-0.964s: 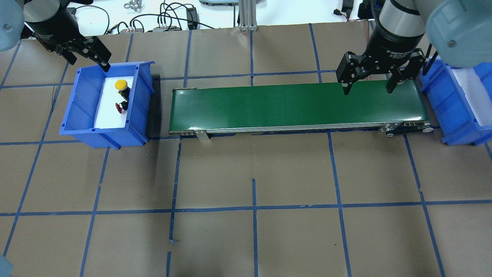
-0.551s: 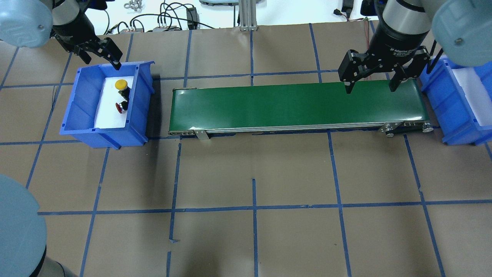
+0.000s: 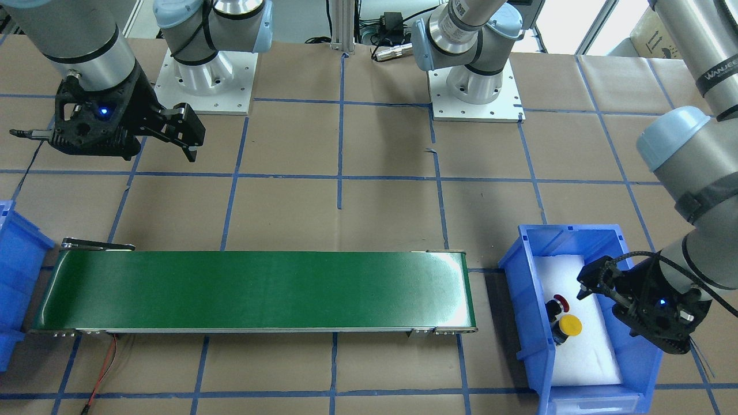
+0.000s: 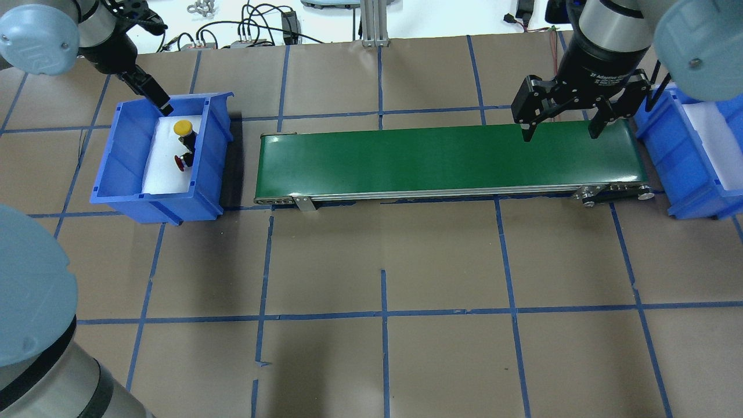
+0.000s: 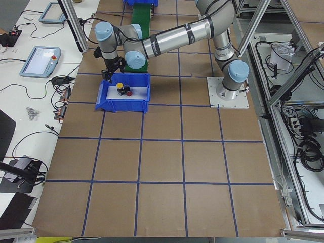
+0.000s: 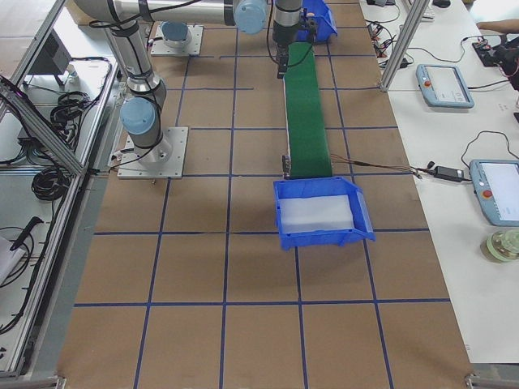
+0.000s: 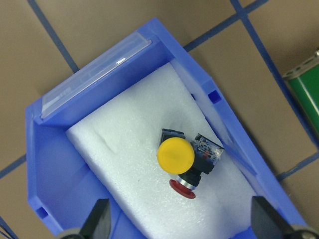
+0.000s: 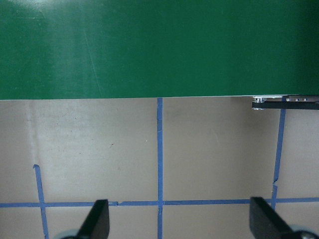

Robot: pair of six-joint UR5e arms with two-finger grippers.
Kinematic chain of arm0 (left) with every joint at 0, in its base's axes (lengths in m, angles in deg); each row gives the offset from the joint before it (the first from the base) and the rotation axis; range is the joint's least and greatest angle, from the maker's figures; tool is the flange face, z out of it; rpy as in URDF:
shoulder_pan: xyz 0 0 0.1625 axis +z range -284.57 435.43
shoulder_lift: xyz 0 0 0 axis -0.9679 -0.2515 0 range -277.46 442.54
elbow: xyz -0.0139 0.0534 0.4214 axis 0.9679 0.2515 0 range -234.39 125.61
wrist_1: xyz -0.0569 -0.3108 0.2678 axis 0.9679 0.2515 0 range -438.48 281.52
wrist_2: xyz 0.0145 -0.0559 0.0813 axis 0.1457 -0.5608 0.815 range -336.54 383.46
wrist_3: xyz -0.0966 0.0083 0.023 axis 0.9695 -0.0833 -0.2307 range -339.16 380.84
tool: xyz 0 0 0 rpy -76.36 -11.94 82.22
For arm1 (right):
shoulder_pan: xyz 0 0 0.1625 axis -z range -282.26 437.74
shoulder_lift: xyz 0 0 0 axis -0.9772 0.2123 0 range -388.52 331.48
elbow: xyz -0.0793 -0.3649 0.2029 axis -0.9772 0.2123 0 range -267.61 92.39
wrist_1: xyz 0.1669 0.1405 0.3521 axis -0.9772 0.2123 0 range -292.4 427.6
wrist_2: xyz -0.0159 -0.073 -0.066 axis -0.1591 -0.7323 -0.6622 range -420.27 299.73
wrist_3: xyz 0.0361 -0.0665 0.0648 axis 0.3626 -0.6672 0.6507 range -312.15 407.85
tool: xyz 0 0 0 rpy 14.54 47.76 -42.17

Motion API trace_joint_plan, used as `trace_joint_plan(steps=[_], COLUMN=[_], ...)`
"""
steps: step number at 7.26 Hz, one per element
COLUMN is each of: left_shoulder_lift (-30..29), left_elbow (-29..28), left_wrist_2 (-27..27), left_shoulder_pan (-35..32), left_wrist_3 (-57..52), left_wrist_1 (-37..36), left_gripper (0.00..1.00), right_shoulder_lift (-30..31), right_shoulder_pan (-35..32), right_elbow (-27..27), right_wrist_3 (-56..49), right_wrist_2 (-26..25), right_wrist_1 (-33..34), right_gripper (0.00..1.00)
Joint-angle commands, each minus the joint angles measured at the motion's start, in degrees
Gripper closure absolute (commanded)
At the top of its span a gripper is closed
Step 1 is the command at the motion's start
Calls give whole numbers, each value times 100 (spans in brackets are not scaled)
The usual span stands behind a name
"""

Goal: Transport two buttons from left to right
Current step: 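Lower the left gripper into the bin and grasp the yellow button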

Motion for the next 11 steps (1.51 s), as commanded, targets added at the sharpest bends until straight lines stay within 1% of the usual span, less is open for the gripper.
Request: trace_joint_plan(steps=[1,4,11], left_shoulder_lift=[-360,-388,-405], left_elbow=[-18,44,386], left_wrist_2=[-171,-145,-145], left_shoulder_pan=[12,-50,-41], left_wrist_3=[-1394,-1484,-1475], left_wrist_1=[-348,-340,-331], left_gripper=[0,0,0], right_shoulder_lift=[-2,-2,-10], right_shoulder_pan=[0,0,0], right_elbow=[-1,-10,-54], right_wrist_3=[0,0,-9], right_wrist_2=[-7,-7,-15], right_wrist_1=[0,0,0], right_gripper=[0,0,0])
